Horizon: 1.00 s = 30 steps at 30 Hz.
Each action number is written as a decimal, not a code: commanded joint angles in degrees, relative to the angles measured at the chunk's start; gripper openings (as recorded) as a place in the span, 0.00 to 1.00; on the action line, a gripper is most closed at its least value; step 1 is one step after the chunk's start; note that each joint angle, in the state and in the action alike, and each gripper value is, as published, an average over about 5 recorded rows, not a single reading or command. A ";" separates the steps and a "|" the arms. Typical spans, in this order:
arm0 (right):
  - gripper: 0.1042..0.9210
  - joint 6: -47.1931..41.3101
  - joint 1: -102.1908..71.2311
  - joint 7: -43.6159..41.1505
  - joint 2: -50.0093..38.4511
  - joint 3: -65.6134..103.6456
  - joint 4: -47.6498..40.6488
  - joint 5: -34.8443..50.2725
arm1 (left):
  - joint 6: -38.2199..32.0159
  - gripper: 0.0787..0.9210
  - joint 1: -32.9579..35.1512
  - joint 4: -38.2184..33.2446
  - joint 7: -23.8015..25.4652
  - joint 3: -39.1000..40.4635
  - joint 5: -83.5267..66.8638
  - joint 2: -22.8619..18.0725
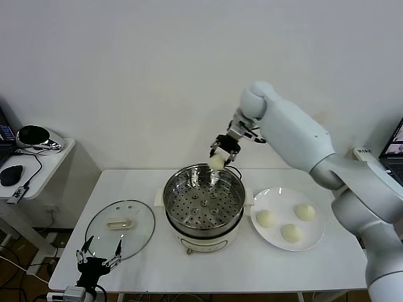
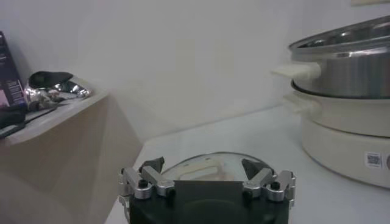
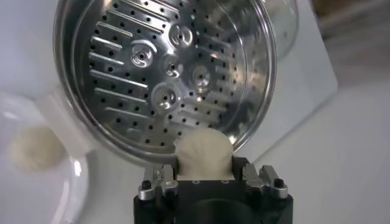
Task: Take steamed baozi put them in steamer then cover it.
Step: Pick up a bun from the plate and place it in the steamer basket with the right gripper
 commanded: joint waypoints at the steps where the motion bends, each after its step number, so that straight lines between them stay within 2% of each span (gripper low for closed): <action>1: 0.54 7.16 -0.41 1.27 2.07 -3.83 6.05 -7.87 | 0.04 0.88 0.04 -0.12 0.02 0.03 -0.09 -0.02; 20: 0.54 7.08 -6.35 6.27 6.27 -1.44 -0.14 -19.16 | 0.27 0.88 -0.55 0.79 0.17 0.23 -0.50 0.34; 30: 0.54 7.02 -8.50 6.53 7.20 -1.09 -1.11 -20.32 | 0.22 0.88 -0.46 0.76 0.16 0.04 -0.63 0.48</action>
